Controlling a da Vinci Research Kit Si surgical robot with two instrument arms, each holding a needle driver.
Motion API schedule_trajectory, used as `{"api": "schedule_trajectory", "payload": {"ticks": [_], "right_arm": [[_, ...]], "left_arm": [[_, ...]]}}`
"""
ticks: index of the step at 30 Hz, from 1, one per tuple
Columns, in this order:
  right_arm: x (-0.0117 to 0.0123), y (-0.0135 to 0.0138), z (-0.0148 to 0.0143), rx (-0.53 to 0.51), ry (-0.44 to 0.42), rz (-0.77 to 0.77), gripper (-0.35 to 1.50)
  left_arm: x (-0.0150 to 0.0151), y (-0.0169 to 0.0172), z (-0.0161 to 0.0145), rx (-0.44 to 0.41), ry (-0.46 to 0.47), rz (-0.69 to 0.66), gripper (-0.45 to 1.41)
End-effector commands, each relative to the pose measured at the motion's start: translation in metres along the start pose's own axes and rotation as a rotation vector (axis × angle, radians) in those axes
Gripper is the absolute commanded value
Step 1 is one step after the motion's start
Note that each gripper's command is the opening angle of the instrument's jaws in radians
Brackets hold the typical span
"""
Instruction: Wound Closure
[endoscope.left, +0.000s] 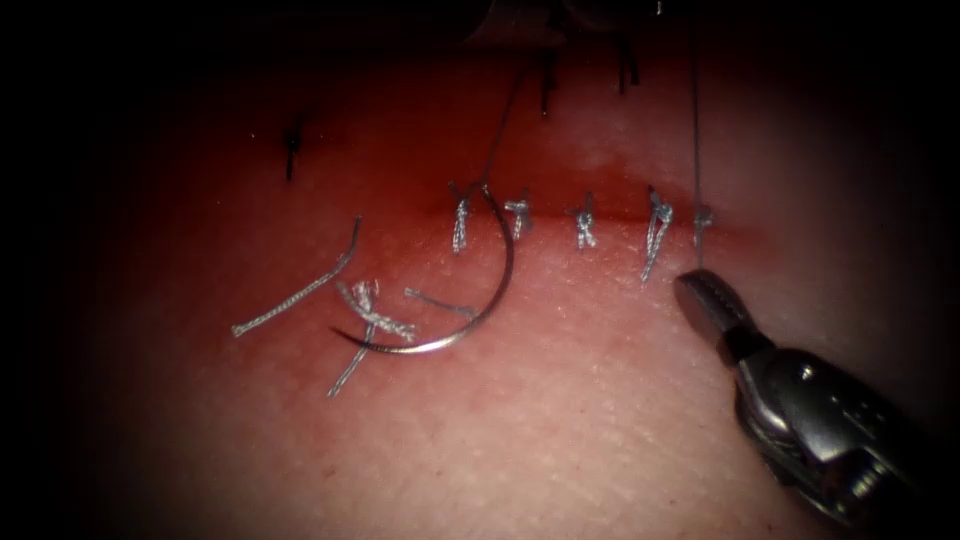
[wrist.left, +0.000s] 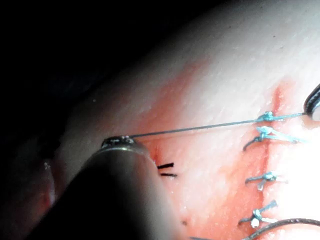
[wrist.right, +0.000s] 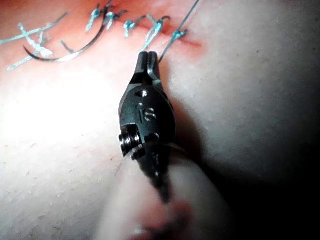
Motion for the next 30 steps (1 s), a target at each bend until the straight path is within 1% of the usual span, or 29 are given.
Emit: {"api": "schedule_trajectory", "payload": {"ticks": [1, 3, 4, 6, 7, 9, 10, 12, 13, 14, 16, 20, 21, 23, 24, 25, 26, 28, 30], "right_arm": [[-0.0002, -0.0007, 0.0009, 0.006, 0.002, 0.005, -0.35], [0.0001, -0.0007, 0.0011, 0.014, 0.008, 0.010, -0.35], [0.0013, -0.0005, 0.0012, 0.045, 0.065, 0.013, -0.35], [0.0022, -0.0003, 0.0011, 0.081, 0.073, -0.020, -0.35], [0.0027, -0.0002, 0.0010, 0.096, 0.092, -0.029, -0.35], [0.0034, 0.0000, 0.0007, 0.103, 0.129, -0.027, -0.01], [0.0038, 0.0003, 0.0006, 0.117, 0.148, -0.026, 0.27], [0.0045, 0.0007, 0.0005, 0.128, 0.155, -0.021, 0.91], [0.0049, 0.0010, 0.0004, 0.140, 0.154, -0.018, 1.18], [0.0053, 0.0012, 0.0004, 0.145, 0.156, -0.022, 1.26], [0.0060, 0.0018, 0.0001, 0.158, 0.153, -0.026, 1.28], [0.0084, 0.0037, -0.0003, 0.175, 0.134, -0.017, 1.31], [0.0100, 0.0047, -0.0003, 0.186, 0.117, -0.012, 1.28], [0.0113, 0.0056, 0.0001, 0.194, 0.104, -0.007, 1.21], [0.0113, 0.0056, 0.0001, 0.194, 0.104, -0.007, 1.21], [0.0124, 0.0065, 0.0010, 0.213, 0.071, -0.009, 1.13], [0.0127, 0.0068, 0.0014, 0.217, 0.054, -0.012, 1.09], [0.0127, 0.0078, 0.0032, 0.240, 0.011, -0.024, 1.11], [0.0121, 0.0083, 0.0043, 0.246, -0.007, -0.033, 1.19]], "left_arm": [[0.0005, -0.0005, 0.0002, 0.004, 0.008, 0.001, -0.45], [0.0009, -0.0002, -0.0003, 0.006, 0.013, 0.000, -0.45], [0.0019, 0.0001, -0.0017, 0.007, 0.025, -0.007, -0.45], [0.0028, 0.0004, -0.0030, 0.001, 0.034, -0.012, -0.45], [0.0033, 0.0005, -0.0036, -0.003, 0.038, -0.014, -0.45], [0.0044, 0.0007, -0.0050, -0.010, 0.049, -0.020, -0.45], [0.0048, 0.0008, -0.0056, -0.009, 0.054, -0.023, -0.45], [0.0060, 0.0009, -0.0069, -0.012, 0.067, -0.029, -0.45], [0.0064, 0.0010, -0.0074, -0.012, 0.067, -0.032, -0.45], [0.0069, 0.0011, -0.0079, -0.014, 0.067, -0.040, -0.45], [0.0078, 0.0013, -0.0089, -0.015, 0.066, -0.039, -0.45], [0.0093, 0.0016, -0.0106, -0.011, 0.066, -0.030, -0.45], [0.0100, 0.0017, -0.0115, -0.010, 0.067, -0.031, -0.45], [0.0106, 0.0016, -0.0123, -0.004, 0.072, -0.032, -0.45], [0.0106, 0.0016, -0.0123, -0.004, 0.072, -0.032, -0.45], [0.0113, 0.0013, -0.0133, 0.006, 0.072, -0.030, -0.45], [0.0116, 0.0011, -0.0138, 0.013, 0.072, -0.035, -0.45], [0.0125, 0.0006, -0.0153, 0.022, 0.074, -0.026, -0.45], [0.0131, 0.0004, -0.0165, 0.030, 0.074, -0.023, -0.45]]}}
